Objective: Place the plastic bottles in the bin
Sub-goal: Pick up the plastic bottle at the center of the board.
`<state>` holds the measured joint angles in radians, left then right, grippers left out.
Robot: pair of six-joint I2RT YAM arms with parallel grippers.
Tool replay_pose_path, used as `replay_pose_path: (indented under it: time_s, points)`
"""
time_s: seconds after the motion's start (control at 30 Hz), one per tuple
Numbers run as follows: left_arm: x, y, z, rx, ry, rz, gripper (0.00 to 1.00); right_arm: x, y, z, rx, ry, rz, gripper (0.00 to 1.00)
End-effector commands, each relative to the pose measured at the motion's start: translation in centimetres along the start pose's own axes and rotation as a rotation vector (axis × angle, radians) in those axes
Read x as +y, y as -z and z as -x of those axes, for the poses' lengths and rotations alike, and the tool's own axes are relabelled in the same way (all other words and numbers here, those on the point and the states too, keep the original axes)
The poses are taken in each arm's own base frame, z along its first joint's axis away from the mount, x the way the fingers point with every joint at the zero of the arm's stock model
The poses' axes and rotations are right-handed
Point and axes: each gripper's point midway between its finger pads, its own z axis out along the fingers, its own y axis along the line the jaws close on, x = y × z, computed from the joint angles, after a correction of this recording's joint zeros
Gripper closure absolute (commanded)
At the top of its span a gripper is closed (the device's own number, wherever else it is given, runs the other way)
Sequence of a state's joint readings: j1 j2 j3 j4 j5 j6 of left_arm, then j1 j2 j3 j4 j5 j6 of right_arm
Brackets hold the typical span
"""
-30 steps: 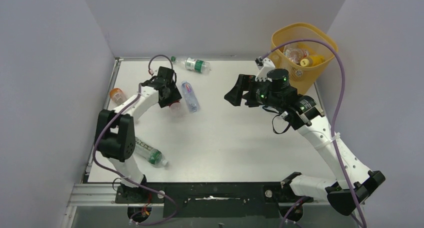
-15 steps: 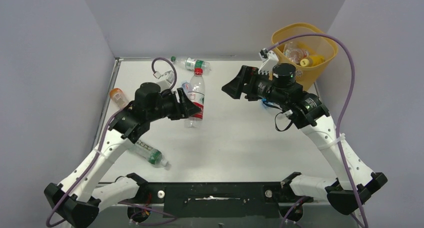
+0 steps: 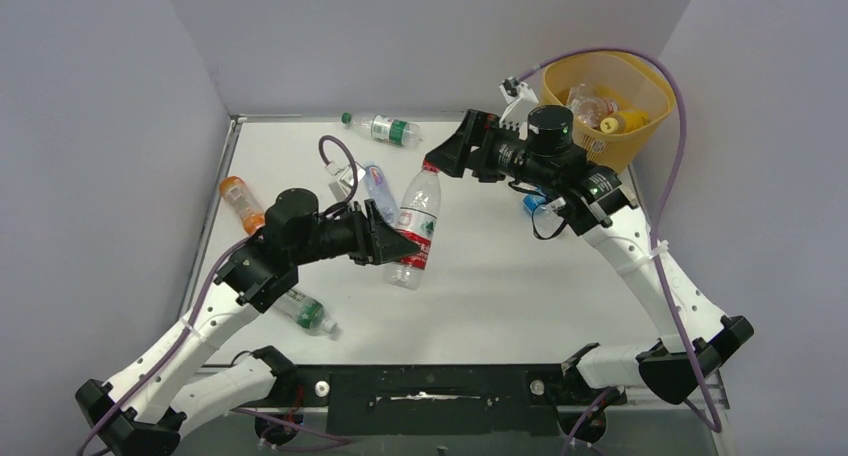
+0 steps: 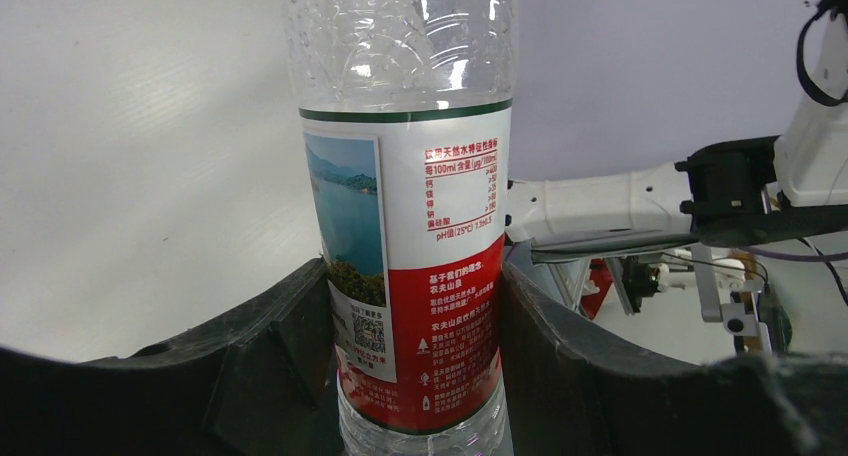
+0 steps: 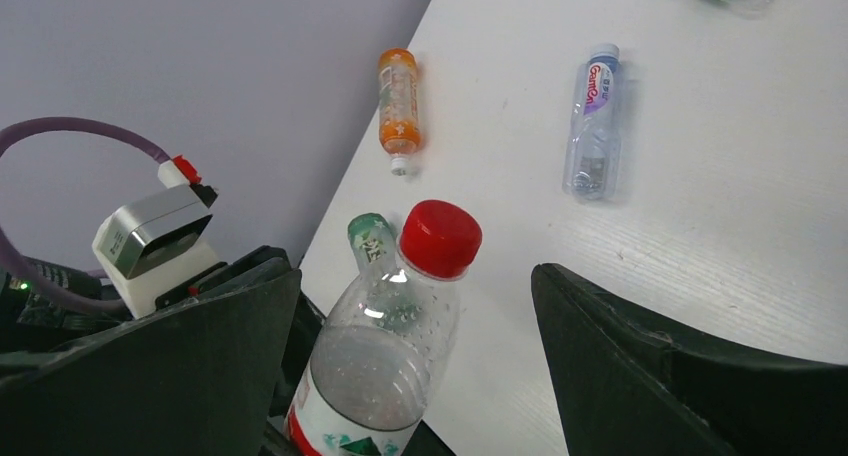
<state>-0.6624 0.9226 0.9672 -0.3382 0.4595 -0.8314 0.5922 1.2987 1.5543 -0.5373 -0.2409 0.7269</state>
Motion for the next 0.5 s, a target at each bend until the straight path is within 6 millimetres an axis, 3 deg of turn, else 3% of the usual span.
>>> replay_pose_path:
  time_s: [0.0,0.27,0.47]
  points:
    - [-3.9,0.6,1.3,-0.051,-0.057,-0.141,0.53,2.5,0.0,1.8,-0.05,0.008,0.077,0.11]
    - [-4.7,0.3,1.1,-0.045,-0.063,-0.166,0.53,2.2,-0.9,1.1,-0.025,0.005,0.068,0.16]
    - [-4.8,0.0,0.7,-0.035,-0.068,-0.172,0.53,2.5,-1.4,1.0,-0.017,0.005,0.082,0.39]
